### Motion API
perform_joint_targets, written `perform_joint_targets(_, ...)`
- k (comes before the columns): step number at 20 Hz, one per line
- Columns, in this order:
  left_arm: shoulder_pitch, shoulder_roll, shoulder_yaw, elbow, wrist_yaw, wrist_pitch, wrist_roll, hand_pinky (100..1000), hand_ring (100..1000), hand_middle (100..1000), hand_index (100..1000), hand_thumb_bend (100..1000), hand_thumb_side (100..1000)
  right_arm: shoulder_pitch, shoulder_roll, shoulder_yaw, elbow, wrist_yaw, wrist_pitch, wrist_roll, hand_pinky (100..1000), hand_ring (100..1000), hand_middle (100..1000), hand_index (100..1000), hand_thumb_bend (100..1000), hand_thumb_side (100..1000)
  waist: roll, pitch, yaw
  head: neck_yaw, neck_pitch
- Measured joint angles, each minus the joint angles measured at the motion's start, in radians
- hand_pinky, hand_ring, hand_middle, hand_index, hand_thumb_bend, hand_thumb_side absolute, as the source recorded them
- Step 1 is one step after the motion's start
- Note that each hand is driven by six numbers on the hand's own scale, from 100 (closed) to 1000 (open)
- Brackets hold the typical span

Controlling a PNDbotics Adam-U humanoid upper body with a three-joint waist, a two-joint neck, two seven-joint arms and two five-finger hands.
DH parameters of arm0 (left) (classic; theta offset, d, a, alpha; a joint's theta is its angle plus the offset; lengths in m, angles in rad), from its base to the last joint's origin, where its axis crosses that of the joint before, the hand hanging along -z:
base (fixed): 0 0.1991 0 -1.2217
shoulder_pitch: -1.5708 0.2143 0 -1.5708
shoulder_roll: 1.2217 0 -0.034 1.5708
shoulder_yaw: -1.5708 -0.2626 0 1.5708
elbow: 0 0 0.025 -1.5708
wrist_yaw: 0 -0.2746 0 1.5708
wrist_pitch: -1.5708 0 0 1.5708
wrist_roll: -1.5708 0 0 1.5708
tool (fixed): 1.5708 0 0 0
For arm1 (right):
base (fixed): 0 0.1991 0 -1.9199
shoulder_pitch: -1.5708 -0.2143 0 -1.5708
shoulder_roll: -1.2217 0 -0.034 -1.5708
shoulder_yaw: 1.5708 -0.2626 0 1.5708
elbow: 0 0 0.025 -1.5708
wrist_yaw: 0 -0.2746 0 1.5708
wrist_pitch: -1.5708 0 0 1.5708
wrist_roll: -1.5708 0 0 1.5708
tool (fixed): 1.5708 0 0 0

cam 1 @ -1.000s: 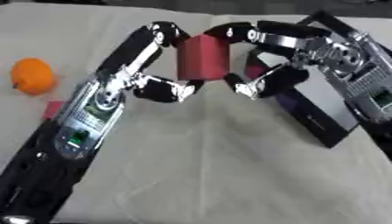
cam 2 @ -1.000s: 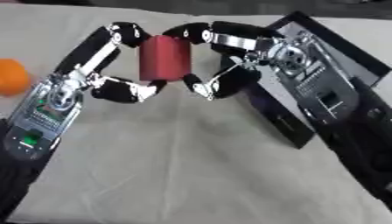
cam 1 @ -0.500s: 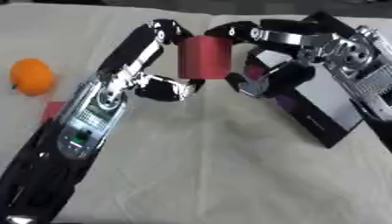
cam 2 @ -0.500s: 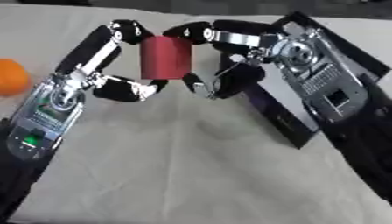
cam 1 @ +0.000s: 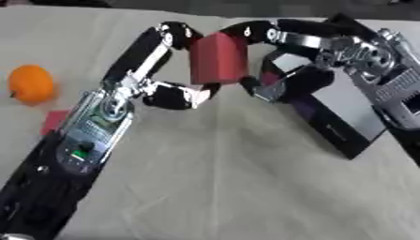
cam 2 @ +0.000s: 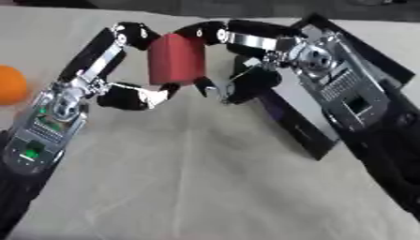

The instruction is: Pick up the objects with one hand, pass them to the other hand, and then place them into the box on the other side of the table.

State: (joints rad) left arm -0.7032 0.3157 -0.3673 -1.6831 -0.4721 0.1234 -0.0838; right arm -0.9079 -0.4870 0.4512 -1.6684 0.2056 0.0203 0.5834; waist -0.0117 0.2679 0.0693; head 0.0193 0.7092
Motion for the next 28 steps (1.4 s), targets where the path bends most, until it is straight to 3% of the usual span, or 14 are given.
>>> perform_joint_targets(11,0.001,0.001,-0.001,0.003,0.072,-0.031,0.036,761,674,604,469,100,237,-0.004,0.000,-0.006,0.005,0.012,-0.017,-0.001,1000,986,1000,1000,100,177,0.000,0.000,0.000,-0.004,0.000)
perform_joint_targets(28,0.002,0.000,-0.007,0.009,0.124,-0.091,0.057,762,676,600,479,100,269,0.002,-0.003,-0.008,0.017,0.020,-0.022,0.004,1000,984,1000,1000,100,262,0.000,0.000,0.000,-0.019,0.000)
